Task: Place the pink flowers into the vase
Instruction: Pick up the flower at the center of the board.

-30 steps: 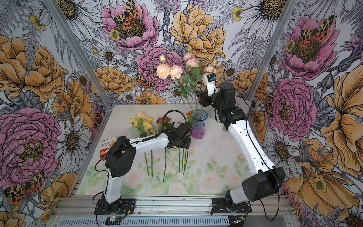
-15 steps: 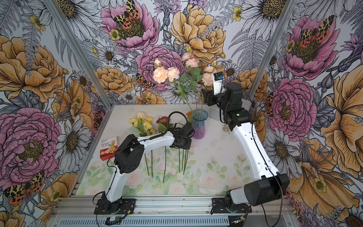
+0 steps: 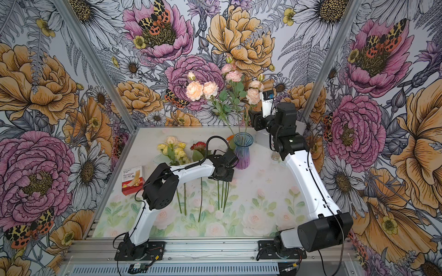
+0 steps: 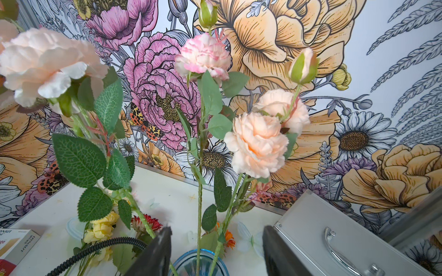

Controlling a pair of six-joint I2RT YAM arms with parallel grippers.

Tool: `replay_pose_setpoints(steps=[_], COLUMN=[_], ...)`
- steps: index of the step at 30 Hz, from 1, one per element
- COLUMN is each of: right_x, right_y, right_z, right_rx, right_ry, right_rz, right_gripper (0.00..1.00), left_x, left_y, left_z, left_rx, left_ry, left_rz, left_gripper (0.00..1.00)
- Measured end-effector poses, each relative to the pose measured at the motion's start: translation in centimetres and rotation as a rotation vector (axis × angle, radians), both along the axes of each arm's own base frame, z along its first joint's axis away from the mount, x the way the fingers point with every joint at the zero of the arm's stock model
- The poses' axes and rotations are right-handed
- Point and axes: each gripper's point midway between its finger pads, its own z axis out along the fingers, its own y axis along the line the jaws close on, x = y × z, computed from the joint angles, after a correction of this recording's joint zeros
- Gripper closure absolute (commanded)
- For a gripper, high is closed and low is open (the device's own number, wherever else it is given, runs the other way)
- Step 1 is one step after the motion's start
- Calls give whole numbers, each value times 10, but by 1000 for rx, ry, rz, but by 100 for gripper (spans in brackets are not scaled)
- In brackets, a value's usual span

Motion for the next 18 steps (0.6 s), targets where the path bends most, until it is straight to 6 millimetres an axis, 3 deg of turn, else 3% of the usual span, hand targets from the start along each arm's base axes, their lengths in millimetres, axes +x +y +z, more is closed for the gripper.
replay_pose_setpoints(steps=[18], right_x=[-22], right_y=[-5], right_z=[4], right_rx=[9], right_ry=[-16], right_rz=[16], right_gripper=[38], left_x=[9], left_y=[5], left_z=[0], left_rx=[9], left_ry=[17], left_rz=[38], left_gripper=[100])
